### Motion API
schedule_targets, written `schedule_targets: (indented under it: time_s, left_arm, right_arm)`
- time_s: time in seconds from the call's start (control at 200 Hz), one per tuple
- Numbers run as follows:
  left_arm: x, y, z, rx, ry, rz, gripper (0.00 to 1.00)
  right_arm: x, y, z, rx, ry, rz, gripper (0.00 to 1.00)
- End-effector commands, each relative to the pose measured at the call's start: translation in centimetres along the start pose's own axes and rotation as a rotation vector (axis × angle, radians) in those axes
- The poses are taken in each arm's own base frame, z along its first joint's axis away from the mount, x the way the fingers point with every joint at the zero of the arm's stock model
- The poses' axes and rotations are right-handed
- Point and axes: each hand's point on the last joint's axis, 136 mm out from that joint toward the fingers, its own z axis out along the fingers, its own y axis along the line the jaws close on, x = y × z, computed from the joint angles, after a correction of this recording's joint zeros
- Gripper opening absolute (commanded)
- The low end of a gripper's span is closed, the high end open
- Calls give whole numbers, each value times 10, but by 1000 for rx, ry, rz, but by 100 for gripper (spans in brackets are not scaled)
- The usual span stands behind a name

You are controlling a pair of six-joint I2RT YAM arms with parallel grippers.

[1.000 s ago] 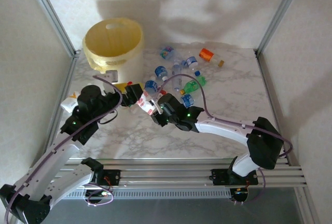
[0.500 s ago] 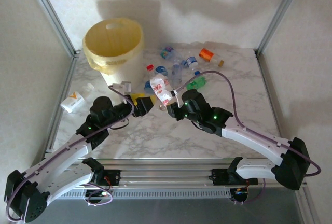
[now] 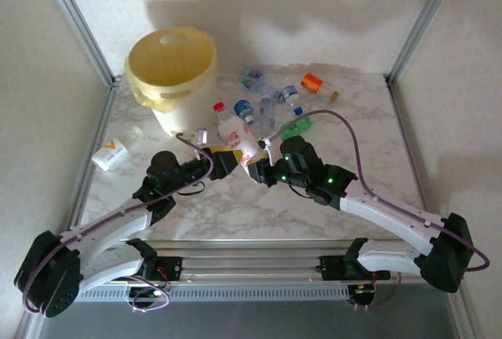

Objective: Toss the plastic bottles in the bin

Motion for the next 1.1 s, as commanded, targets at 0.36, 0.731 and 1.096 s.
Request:
schedule_targets:
  time_s: [0.36,0.731,1.096]
  left_arm:
    - [-15,-2,13,22,-22,35,65]
    - [-21,0,12,-21,-26,69,37]
    - [-32,6,11,-105,-22,124,26]
  right_arm:
    - [2,33,-7,-204,-3,32,22]
    - [8,34,2,-224,23,51,29]
    - [11,22,-3,-160,13,36,88]
